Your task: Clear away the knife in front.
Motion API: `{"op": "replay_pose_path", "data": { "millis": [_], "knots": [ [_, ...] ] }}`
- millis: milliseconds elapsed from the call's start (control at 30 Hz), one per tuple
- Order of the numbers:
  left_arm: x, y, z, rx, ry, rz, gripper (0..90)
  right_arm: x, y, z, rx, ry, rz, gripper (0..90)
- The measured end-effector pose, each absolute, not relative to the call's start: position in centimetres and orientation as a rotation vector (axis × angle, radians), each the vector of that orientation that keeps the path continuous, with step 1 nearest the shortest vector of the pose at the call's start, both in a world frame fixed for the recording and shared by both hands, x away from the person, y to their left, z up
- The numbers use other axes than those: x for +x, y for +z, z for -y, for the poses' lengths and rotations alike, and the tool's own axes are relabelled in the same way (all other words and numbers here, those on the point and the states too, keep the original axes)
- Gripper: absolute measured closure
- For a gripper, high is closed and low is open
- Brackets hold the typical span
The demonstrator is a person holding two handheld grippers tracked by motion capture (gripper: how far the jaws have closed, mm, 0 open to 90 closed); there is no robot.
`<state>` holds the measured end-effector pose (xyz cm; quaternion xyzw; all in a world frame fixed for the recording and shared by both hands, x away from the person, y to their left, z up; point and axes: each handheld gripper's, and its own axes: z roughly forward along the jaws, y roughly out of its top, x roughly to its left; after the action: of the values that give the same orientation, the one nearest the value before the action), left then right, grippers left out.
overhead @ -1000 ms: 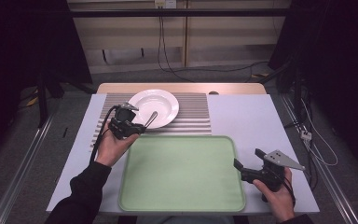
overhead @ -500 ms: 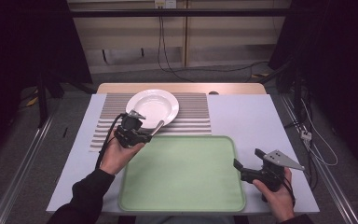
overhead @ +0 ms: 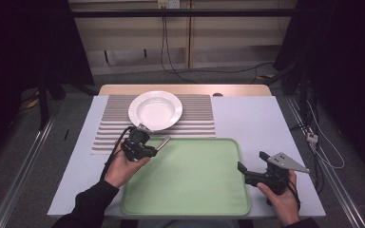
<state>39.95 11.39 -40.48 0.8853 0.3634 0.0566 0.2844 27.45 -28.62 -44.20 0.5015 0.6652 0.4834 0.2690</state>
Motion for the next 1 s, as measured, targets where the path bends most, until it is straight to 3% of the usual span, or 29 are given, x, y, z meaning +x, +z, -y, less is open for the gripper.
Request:
{"op": "replay_pose_path", "data": {
  "millis": [1000],
  "knots": [
    [39.2,-43.0,-10.0,2.440,0.113,-0.977,79.2,27.5,-44.3,28.6,1.354,1.302,-1.796,5.5]
  ]
}}
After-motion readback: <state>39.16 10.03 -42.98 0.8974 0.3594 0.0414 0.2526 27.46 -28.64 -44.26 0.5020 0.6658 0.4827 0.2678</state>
